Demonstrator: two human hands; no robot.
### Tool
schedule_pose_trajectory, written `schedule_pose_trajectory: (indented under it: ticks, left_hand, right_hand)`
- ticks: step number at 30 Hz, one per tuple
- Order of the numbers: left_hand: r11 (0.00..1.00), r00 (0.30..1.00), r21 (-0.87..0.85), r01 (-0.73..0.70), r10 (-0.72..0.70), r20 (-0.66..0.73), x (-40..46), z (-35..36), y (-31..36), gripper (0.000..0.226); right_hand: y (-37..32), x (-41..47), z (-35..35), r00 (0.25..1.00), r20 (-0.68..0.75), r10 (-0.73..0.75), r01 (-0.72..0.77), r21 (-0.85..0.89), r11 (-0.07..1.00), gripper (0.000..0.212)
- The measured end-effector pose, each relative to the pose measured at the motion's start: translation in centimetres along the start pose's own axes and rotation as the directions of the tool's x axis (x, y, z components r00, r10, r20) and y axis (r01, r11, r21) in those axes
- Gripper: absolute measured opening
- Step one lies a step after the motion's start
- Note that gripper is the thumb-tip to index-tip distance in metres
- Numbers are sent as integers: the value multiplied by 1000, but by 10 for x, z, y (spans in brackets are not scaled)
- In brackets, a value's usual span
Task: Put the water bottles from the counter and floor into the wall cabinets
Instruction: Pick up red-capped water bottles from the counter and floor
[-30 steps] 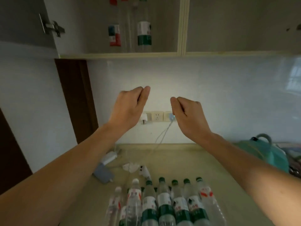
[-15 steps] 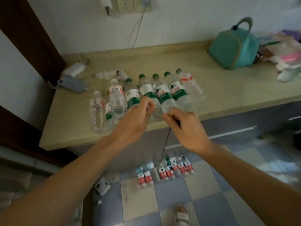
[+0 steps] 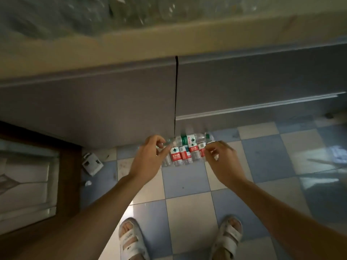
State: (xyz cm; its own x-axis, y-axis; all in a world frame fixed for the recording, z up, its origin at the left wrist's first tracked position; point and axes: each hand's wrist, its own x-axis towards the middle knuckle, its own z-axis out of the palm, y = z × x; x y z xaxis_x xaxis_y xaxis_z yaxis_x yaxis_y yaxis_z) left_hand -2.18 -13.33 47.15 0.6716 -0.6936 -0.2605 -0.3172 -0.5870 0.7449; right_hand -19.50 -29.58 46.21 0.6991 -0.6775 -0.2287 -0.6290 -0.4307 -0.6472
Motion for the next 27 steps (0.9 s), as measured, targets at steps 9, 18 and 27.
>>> schedule_pose_trajectory:
  ticks: [9, 18, 27]
  left_hand:
    - [963, 954, 59, 264, -251, -164, 70, 154, -166, 43]
    - [885, 828, 12, 465, -430, -359, 121, 235, -326, 80]
    - [915, 763, -56, 400, -366, -532, 169, 240, -408, 71]
  right_hand:
    - [182, 76, 112, 995, 29, 91, -89, -42, 995, 20]
    - [285, 157, 226, 977, -40, 210, -212, -78, 974, 27]
    - [322, 213, 271, 988, -70, 134, -145, -166, 976, 67]
